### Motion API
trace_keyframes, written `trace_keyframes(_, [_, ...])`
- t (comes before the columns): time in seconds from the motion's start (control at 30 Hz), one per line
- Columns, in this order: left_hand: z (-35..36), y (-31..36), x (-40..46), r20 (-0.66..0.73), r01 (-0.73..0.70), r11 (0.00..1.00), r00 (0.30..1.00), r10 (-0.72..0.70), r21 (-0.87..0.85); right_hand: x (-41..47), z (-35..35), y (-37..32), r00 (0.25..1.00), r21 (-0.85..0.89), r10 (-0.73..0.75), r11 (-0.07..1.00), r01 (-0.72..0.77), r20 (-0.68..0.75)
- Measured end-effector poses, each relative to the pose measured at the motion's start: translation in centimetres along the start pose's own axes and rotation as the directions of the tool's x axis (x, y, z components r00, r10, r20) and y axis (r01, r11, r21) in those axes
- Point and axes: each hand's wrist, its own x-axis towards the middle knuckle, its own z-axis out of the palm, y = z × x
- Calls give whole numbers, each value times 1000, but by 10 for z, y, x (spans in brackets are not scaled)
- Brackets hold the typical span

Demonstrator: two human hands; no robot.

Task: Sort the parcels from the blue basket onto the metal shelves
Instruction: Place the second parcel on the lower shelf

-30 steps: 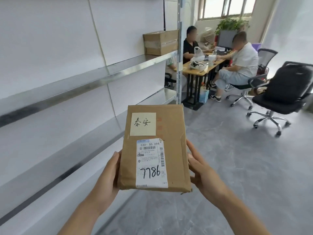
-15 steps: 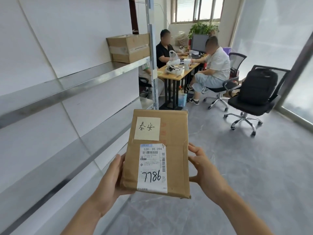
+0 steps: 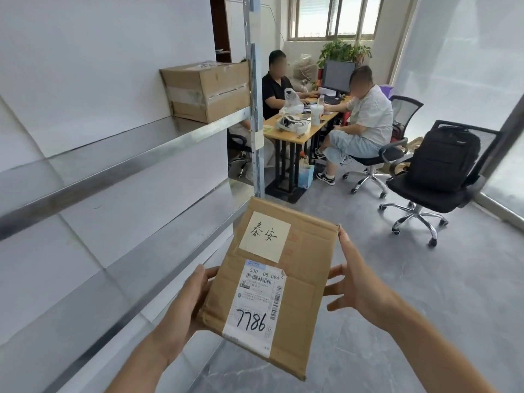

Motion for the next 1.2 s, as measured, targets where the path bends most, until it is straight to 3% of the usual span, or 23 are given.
trace_keyframes(0.2, [23,13,59,-43,25,997,999,-28,-69,76,-33,-7,994,158,51,985,-66,100])
trace_keyframes(0.33, [45,24,109,-178,-22,993,984,0,-118,139,-57,-20,989,197,15,979,-44,146])
trace_keyframes(0.47, [59,39,160,-384,-137,963,922,40,-231,202,-81,-44,980,183,29,981,-66,198])
trace_keyframes(0.73, [75,62,231,-577,-264,910,816,33,-320,307,-92,-82,953,184,74,974,-132,295])
trace_keyframes(1.0, [48,72,277,-672,-378,873,736,81,-309,374,-61,-103,919,192,58,971,-142,389])
trace_keyframes(1.2, [5,68,313,-658,-303,877,753,-19,-372,413,-22,-103,921,216,81,961,-173,380])
